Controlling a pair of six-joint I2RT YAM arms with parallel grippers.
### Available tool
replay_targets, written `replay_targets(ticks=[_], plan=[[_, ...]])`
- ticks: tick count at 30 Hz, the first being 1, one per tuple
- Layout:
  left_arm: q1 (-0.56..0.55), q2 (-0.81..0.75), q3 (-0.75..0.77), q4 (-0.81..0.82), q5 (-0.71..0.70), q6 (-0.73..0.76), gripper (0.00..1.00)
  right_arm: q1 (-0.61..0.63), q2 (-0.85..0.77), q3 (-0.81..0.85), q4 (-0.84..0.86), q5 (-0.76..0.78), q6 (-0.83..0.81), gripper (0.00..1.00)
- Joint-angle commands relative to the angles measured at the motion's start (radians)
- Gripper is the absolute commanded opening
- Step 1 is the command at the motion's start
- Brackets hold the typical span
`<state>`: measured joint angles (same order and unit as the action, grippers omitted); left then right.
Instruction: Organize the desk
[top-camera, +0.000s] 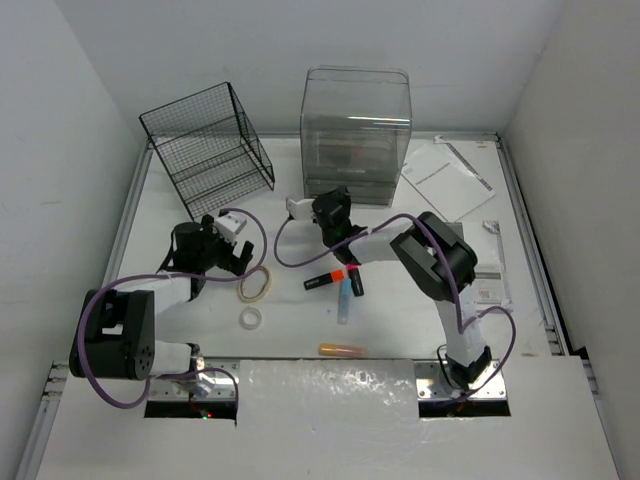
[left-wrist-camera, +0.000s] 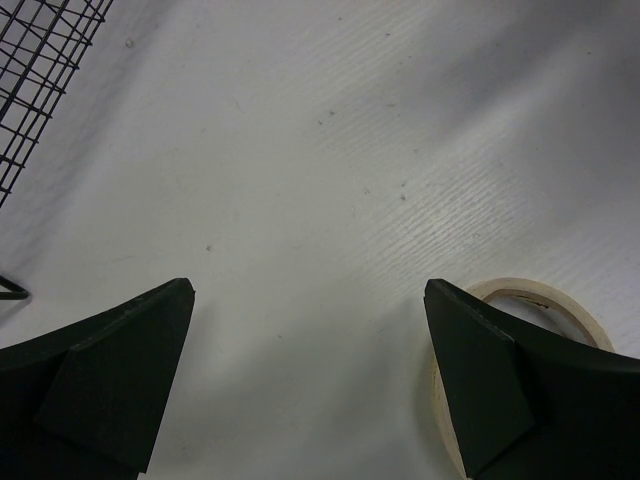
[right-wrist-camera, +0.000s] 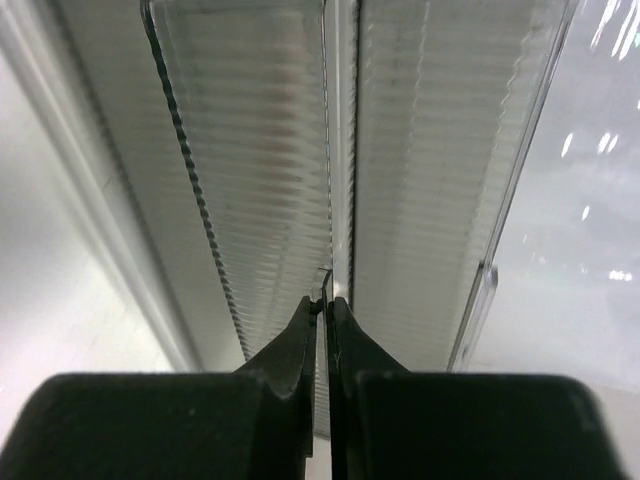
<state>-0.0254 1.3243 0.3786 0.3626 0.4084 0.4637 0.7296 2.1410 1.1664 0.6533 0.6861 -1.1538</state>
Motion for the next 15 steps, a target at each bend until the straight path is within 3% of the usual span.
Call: replay_targets(ticks=[1, 15], plan=[[0.002, -0.014, 0.025, 0.033, 0.018, -0.002, 1.0, 0.04, -0.093, -0.094, 0.002, 0.013, 0.066, 0.0], [0.004, -0.028, 0.023, 0.027, 0.026, -0.003, 1.0, 0.28, -0.299, -0.451, 0.103, 0.179, 0.246, 0.0]])
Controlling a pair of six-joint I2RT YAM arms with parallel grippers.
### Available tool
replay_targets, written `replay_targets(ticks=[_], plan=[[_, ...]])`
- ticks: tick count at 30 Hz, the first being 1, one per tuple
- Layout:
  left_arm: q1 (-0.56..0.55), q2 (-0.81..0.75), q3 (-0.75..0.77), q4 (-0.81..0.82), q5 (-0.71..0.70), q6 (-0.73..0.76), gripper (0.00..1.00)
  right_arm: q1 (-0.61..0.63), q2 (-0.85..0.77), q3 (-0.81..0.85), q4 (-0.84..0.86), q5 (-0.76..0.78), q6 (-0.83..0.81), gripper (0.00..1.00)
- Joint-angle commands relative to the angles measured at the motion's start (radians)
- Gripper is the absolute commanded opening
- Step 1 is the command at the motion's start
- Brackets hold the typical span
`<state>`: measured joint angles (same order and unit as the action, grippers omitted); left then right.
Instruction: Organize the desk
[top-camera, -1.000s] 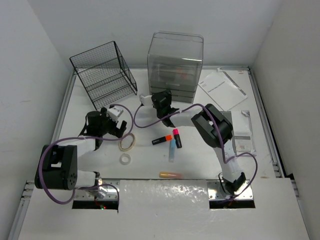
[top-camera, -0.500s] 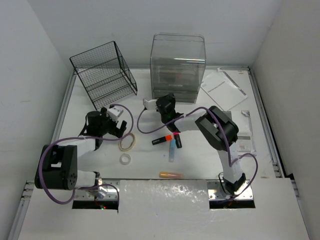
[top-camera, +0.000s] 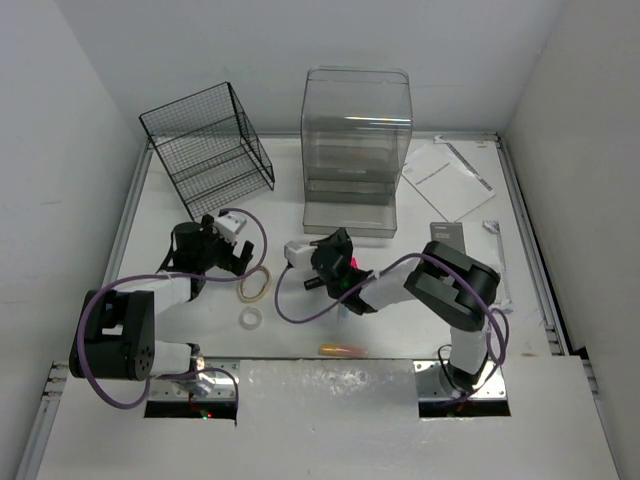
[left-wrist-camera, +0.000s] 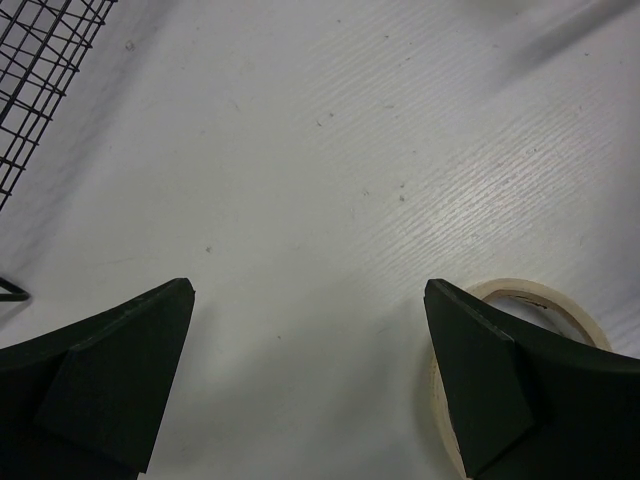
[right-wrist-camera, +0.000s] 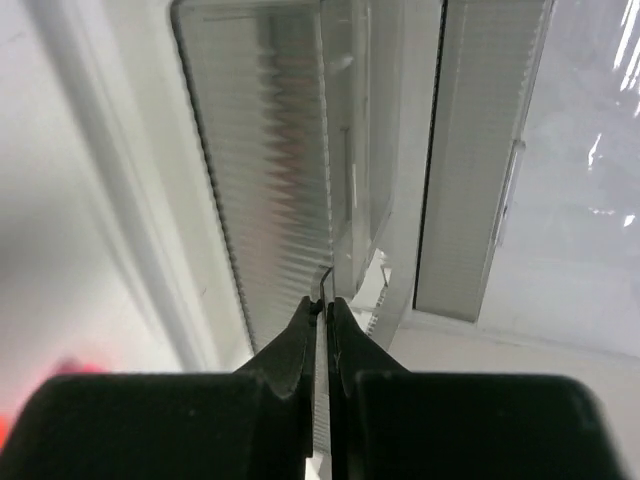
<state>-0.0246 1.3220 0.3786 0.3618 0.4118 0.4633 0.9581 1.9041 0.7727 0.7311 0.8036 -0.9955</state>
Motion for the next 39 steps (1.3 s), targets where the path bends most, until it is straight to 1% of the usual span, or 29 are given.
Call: replay_targets(ticks=[1, 2, 3, 4, 5, 6, 7, 8, 9, 10, 11, 12, 13, 14, 15, 16, 17, 19, 21, 22, 23, 26, 30, 34, 35, 37, 38, 39], plan=[[0.003, -0.026, 0.023, 0.025, 0.021, -0.003, 1.0, 0.062, -0.091, -0.064, 0.022, 0.08, 0.109, 0.0], [0.003, -0.027, 0.023, 0.023, 0.021, -0.002, 1.0, 0.077, -0.103, -0.064, -0.001, 0.085, 0.122, 0.01], [0.003, -0.027, 0.025, 0.022, 0.021, -0.003, 1.0, 0.082, -0.117, -0.058, -0.024, 0.089, 0.161, 0.1], [0.003, -0.027, 0.025, 0.023, 0.019, -0.003, 1.0, 0.083, -0.131, -0.049, -0.045, 0.094, 0.179, 0.21], [0.003, -0.027, 0.025, 0.025, 0.018, -0.005, 1.0, 0.085, -0.161, -0.041, -0.088, 0.098, 0.196, 0.43], [0.003, -0.026, 0.025, 0.023, 0.016, -0.006, 1.0, 0.091, -0.178, -0.03, -0.107, 0.097, 0.237, 0.53], [0.003, -0.026, 0.025, 0.022, 0.016, -0.008, 1.0, 0.093, -0.2, -0.027, -0.123, 0.092, 0.26, 0.61], [0.003, -0.026, 0.025, 0.022, 0.015, -0.009, 1.0, 0.094, -0.248, -0.026, -0.162, 0.077, 0.286, 0.65], [0.005, -0.026, 0.025, 0.022, 0.012, -0.009, 1.0, 0.099, -0.276, -0.024, -0.182, 0.069, 0.357, 0.72], [0.005, -0.026, 0.023, 0.022, 0.013, -0.011, 1.0, 0.1, -0.305, -0.024, -0.208, 0.059, 0.406, 0.76], [0.005, -0.026, 0.025, 0.025, 0.01, -0.014, 1.0, 0.103, -0.374, -0.024, -0.284, 0.024, 0.46, 0.78], [0.006, -0.026, 0.025, 0.026, 0.004, -0.018, 1.0, 0.108, -0.411, -0.021, -0.341, -0.013, 0.594, 0.81], [0.008, -0.026, 0.025, 0.029, 0.001, -0.025, 1.0, 0.108, -0.451, -0.023, -0.474, -0.07, 0.66, 0.87], [0.008, -0.024, 0.026, 0.031, -0.005, -0.028, 1.0, 0.107, -0.52, -0.032, -0.53, -0.237, 0.757, 0.93], [0.011, -0.023, 0.028, 0.032, -0.008, -0.031, 1.0, 0.108, -0.551, -0.042, -0.585, -0.326, 0.794, 0.99], [0.012, -0.021, 0.029, 0.034, -0.011, -0.035, 1.0, 0.11, -0.577, -0.056, -0.661, -0.404, 0.834, 0.99], [0.012, -0.021, 0.029, 0.035, -0.014, -0.037, 1.0, 0.119, -0.602, -0.099, -0.686, -0.541, 0.895, 0.99], [0.015, -0.015, 0.032, 0.032, -0.013, -0.04, 1.0, 0.134, -0.661, -0.153, -0.719, -0.631, 0.955, 0.97], [0.015, -0.01, 0.037, 0.028, -0.011, -0.038, 1.0, 0.194, -0.688, -0.228, -0.728, -0.697, 1.023, 0.95], [0.015, -0.01, 0.036, 0.029, -0.011, -0.038, 1.0, 0.221, -0.688, -0.245, -0.728, -0.699, 1.041, 0.94], [0.015, -0.01, 0.037, 0.026, -0.011, -0.038, 1.0, 0.275, -0.682, -0.268, -0.728, -0.701, 1.073, 0.94], [0.015, -0.01, 0.039, 0.026, -0.01, -0.037, 1.0, 0.347, -0.626, -0.268, -0.754, -0.679, 1.123, 0.9], [0.015, -0.01, 0.037, 0.023, -0.01, -0.037, 1.0, 0.363, -0.538, -0.277, -0.737, -0.689, 1.152, 0.83], [0.017, -0.01, 0.036, 0.02, -0.01, -0.037, 1.0, 0.364, -0.446, -0.277, -0.737, -0.621, 1.175, 0.75], [0.017, -0.009, 0.036, 0.019, -0.008, -0.037, 1.0, 0.364, -0.438, -0.279, -0.737, -0.618, 1.176, 0.7], [0.017, -0.01, 0.036, 0.02, -0.01, -0.037, 0.99, 0.364, -0.415, -0.291, -0.721, -0.606, 1.175, 0.65], [0.017, -0.009, 0.036, 0.019, -0.01, -0.038, 1.0, 0.364, -0.407, -0.293, -0.714, -0.603, 1.173, 0.57], [0.017, -0.01, 0.037, 0.019, -0.011, -0.038, 1.0, 0.364, -0.399, -0.29, -0.723, -0.604, 1.173, 0.52]])
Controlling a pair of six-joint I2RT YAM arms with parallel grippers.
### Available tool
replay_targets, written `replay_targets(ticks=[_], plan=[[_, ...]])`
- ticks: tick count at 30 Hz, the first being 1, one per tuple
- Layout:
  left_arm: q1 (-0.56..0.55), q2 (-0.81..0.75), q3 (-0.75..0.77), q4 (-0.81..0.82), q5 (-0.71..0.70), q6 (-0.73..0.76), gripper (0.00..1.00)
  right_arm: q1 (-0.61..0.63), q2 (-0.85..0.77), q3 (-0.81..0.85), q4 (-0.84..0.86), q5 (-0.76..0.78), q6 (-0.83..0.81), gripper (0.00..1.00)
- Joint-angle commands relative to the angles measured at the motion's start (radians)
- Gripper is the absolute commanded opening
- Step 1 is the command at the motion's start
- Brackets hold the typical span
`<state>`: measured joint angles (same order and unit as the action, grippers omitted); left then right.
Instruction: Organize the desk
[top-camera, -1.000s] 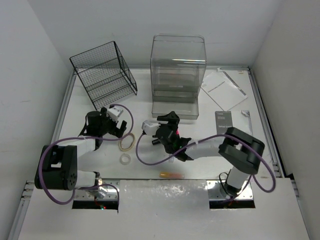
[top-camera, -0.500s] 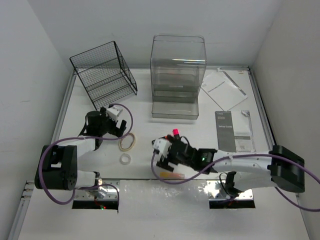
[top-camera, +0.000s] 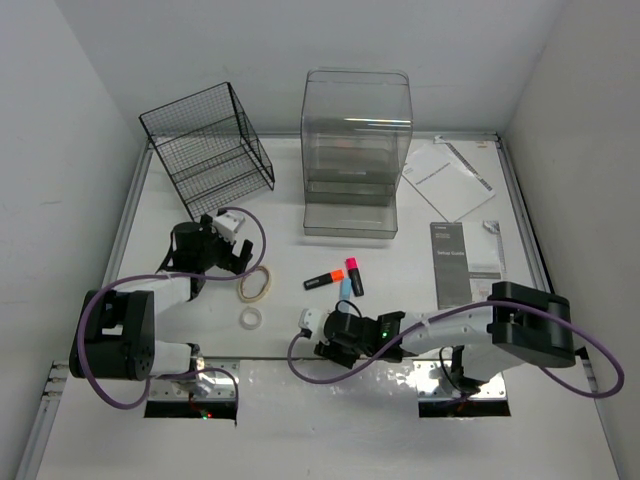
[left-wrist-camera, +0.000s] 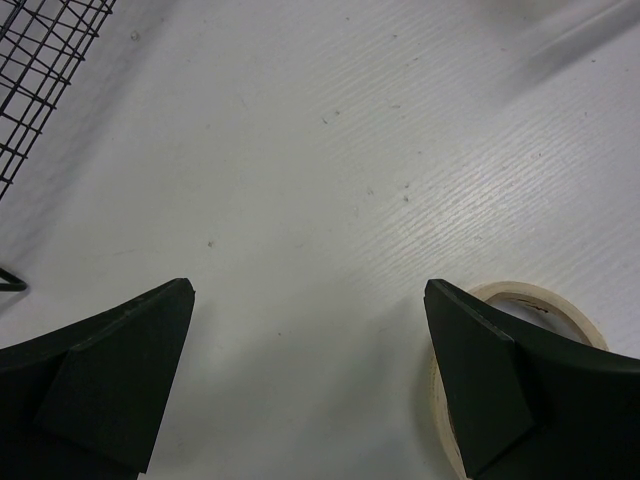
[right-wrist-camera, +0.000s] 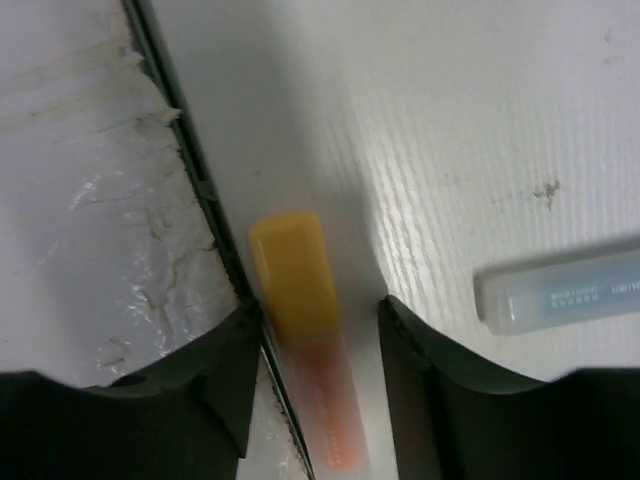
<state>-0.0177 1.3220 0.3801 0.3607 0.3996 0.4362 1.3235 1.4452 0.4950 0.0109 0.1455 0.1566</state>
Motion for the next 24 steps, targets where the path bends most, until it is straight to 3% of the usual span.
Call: replay_targets(ticks=[1, 5, 11, 15, 19, 20, 24], plan=[[0.01, -0.01, 0.036, 0.02, 0.002, -0.011, 1.0, -0.003, 0.075, -0.007, -0.008, 0.036, 0.017, 0.45], [0.009, -0.01, 0.037, 0.02, 0.002, -0.011, 1.0, -0.001, 0.066, 0.03, -0.038, 0.025, -0.006, 0.0], [0.01, -0.01, 0.036, 0.021, 0.001, -0.011, 1.0, 0.002, -0.093, 0.171, -0.077, 0.118, -0.161, 0.0], [0.01, -0.009, 0.037, 0.021, 0.001, -0.011, 1.0, -0.018, -0.252, 0.206, 0.082, 0.227, -0.375, 0.0], [0.01, -0.006, 0.037, 0.021, -0.004, -0.014, 1.0, -0.15, -0.307, 0.275, 0.152, 0.221, -0.509, 0.0], [0.01, -0.007, 0.037, 0.02, -0.004, -0.014, 1.0, -0.235, -0.301, 0.319, 0.13, 0.21, -0.532, 0.0], [0.01, -0.009, 0.034, 0.017, 0.005, -0.007, 1.0, -0.453, -0.168, 0.428, 0.054, 0.076, -0.633, 0.0]])
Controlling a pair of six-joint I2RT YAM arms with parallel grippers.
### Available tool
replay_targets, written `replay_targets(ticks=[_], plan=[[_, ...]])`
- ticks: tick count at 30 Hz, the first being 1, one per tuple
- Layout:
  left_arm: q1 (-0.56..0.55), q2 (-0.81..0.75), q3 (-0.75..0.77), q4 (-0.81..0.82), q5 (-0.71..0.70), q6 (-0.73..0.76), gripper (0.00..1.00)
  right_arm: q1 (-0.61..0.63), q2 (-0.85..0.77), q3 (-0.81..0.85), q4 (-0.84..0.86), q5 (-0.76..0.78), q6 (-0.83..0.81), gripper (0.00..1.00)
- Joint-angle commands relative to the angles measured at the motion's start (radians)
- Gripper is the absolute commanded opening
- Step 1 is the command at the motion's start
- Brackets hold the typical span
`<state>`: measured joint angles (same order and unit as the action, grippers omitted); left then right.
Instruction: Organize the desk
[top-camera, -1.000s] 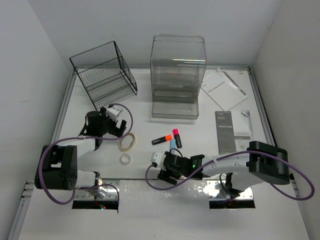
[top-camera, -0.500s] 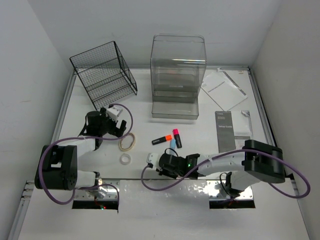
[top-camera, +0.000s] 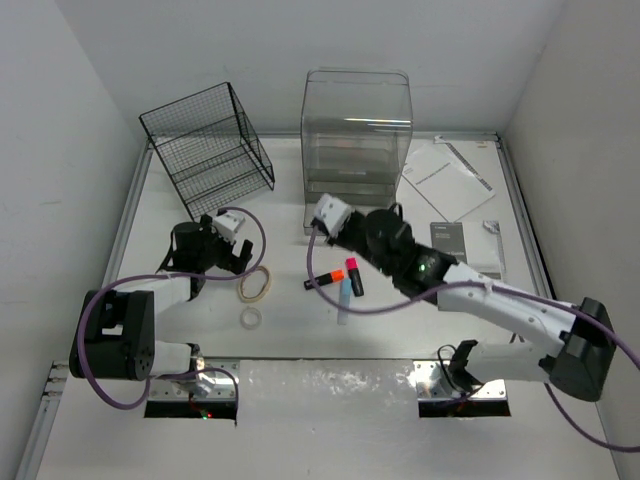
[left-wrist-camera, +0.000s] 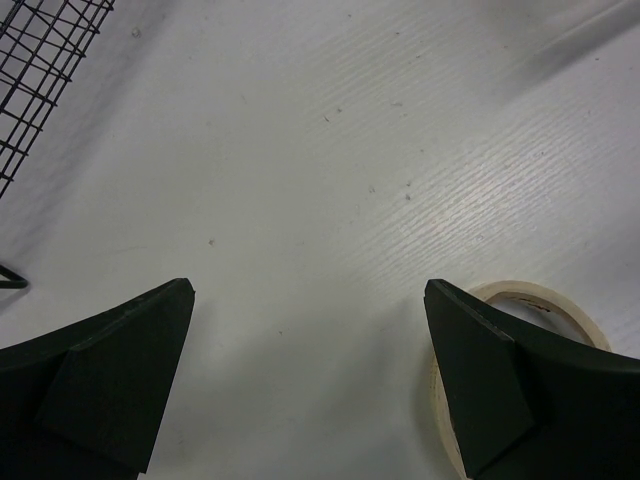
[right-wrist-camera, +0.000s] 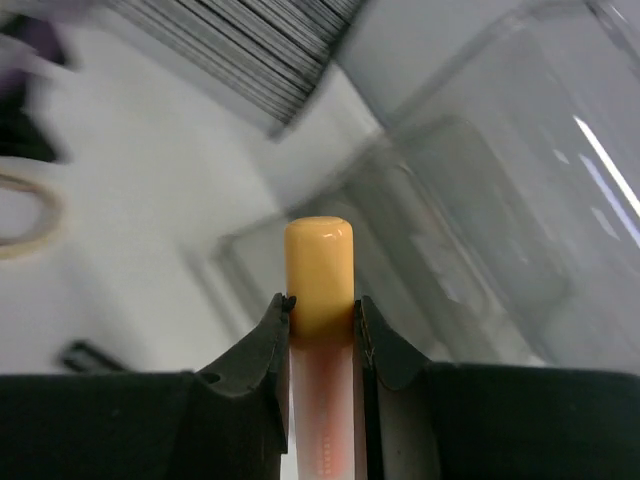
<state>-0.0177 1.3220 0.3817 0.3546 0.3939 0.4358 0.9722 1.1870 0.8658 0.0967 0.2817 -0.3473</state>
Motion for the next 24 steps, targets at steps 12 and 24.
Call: replay_targets(ticks=[12, 24], plan=[[-0.181, -0.2, 0.143, -0.251, 0.017, 0.119, 1.0, -0.354, 0.577, 0.417, -0.244, -0.193, -0.168, 0.17], [-0.55, -0.057, 0.276, -0.445, -0.03, 0.193, 1.0, -0.414, 0.378, 0.337, -0.183, -0.133, 0.005, 0.86]])
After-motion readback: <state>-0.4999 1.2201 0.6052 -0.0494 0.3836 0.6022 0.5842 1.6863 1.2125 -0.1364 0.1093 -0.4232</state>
